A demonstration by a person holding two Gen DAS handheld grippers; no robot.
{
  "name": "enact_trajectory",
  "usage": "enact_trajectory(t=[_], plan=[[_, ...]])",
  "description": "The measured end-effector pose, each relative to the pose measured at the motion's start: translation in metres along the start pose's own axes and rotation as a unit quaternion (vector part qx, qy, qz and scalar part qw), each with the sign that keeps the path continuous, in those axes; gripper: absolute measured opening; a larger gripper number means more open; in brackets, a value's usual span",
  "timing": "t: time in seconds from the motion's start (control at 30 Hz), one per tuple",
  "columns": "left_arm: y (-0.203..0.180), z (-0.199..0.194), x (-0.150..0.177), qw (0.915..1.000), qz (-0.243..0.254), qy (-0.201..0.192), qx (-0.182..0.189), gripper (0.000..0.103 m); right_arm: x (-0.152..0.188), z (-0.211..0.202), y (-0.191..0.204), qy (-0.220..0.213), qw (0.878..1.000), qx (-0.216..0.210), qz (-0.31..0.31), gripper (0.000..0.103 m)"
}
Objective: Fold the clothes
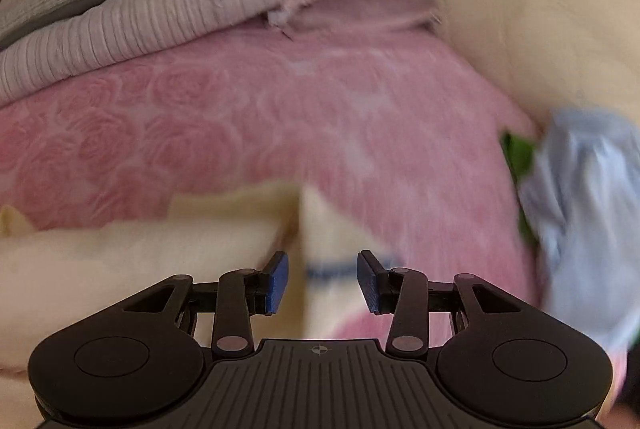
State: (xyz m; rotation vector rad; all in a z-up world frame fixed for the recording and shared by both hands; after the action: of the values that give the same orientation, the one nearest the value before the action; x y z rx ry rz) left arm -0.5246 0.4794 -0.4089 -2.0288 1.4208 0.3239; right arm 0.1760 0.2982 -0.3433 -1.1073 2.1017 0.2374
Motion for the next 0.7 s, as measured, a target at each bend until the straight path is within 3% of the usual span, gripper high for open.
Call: enact_trajectory(t=[0.2, 0.23, 0.27, 0.37, 0.47, 0.5, 0.57, 0.63, 0.7], plan=[[-0.061, -0.016, 0.039, 0.9995, 0.003, 0.013, 0.029, 0.012, 0.000, 0.095, 0.006, 0.043, 0.992, -0.033, -0.113, 0.042], [-0.071, -0.017, 0.045, 0.9993, 0.006, 0.015, 0.033, 0.012, 0.004, 0.107, 0.005, 0.053, 0.989, -0.043, -0.128, 0.035], [-0.082, -0.018, 0.050, 0.9991, 0.009, 0.017, 0.037, 0.012, 0.006, 0.107, 0.000, 0.047, 0.990, -0.060, -0.121, 0.005], [-0.104, -0.025, 0.059, 0.9985, 0.021, 0.015, 0.047, 0.012, 0.001, 0.073, -0.050, -0.005, 0.996, -0.083, 0.012, 0.006], [-0.112, -0.034, 0.064, 0.9986, 0.015, 0.010, 0.050, 0.012, 0.020, 0.011, -0.125, -0.071, 0.977, -0.077, 0.183, 0.006], [-0.111, -0.036, 0.067, 0.9987, 0.006, 0.012, 0.049, 0.012, 0.038, -0.011, -0.153, -0.082, 0.961, -0.070, 0.254, 0.006], [-0.111, -0.038, 0.075, 0.9985, -0.011, 0.020, 0.049, 0.012, 0.094, -0.033, -0.195, -0.037, 0.916, -0.044, 0.397, 0.007], [-0.110, -0.039, 0.088, 0.9983, -0.022, 0.033, 0.043, 0.012, 0.177, -0.039, -0.209, 0.089, 0.839, -0.021, 0.536, 0.013], [-0.109, -0.040, 0.101, 0.9981, -0.023, 0.046, 0.035, 0.012, 0.239, -0.049, -0.201, 0.198, 0.776, 0.001, 0.598, 0.023]])
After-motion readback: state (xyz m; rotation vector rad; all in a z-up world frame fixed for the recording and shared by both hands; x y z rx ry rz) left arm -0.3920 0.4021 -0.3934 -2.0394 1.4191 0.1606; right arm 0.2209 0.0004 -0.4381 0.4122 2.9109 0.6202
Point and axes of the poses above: each gripper's, at about its wrist camera, not at the fingertips, and z roughly the way its jaws point, y to its left, x to its underside, the point moved 9 cm from there along z, roughly the way its jaws point, and after that the axes turned 7 degrees about -y, right-handed, at the moved point
